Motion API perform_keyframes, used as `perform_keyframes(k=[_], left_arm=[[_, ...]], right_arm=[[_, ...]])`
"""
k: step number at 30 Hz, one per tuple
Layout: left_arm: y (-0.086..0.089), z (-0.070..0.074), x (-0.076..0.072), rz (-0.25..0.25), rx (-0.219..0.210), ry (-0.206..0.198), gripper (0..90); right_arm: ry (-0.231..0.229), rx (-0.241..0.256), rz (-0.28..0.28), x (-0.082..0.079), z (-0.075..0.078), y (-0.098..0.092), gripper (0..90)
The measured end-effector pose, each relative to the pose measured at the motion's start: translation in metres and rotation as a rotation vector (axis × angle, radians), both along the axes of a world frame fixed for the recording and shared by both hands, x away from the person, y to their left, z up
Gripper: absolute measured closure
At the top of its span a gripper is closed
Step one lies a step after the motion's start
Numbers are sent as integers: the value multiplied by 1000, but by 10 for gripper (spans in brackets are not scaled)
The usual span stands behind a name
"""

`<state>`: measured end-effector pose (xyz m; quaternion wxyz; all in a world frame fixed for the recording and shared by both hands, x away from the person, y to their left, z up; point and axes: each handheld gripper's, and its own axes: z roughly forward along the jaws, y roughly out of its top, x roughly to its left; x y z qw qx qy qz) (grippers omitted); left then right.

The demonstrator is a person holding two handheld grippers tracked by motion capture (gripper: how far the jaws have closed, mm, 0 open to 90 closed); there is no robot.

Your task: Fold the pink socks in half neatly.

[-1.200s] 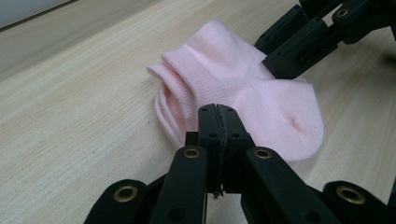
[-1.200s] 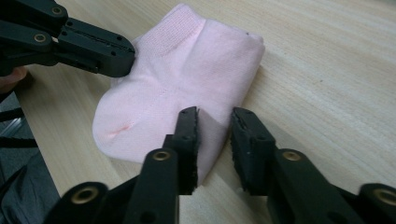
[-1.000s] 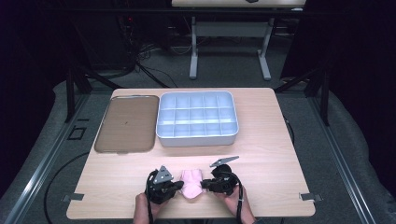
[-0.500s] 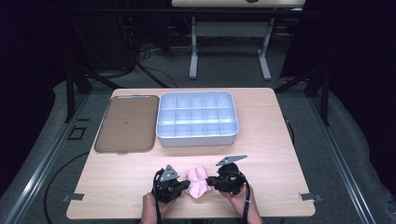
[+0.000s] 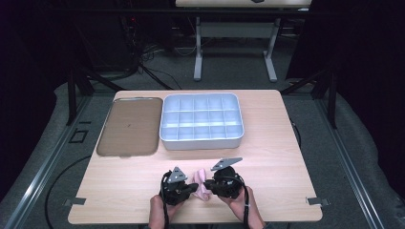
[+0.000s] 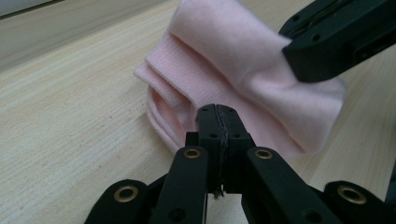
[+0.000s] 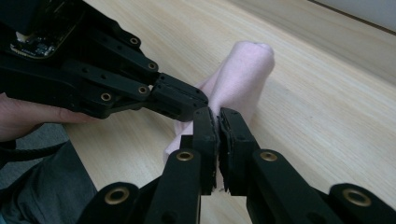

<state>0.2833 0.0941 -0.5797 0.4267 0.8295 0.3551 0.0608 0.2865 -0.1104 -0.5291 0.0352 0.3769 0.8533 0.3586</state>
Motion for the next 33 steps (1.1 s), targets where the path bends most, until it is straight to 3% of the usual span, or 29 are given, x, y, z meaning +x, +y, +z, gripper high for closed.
perform_keyframes(k=[3,7,13,15,21,25,33], left_arm=[[1,-2,1,0,-23,11,893],[2,-2,0,-5,-24,2,893],[10,4,-5,3,-44,-20,851],[14,5,-7,19,-30,-28,847],[14,-2,-2,38,26,-1,853],[12,-4,-1,39,23,7,863],[14,-6,0,41,0,16,870]], right_arm=[[2,-27,26,0,-3,9,855],[9,-45,47,1,-11,16,856],[13,-35,42,3,-14,13,856],[12,-30,35,3,-15,12,856],[5,-43,49,4,-14,13,856],[-13,-53,52,4,-14,17,856],[-6,-74,81,8,-18,28,855]])
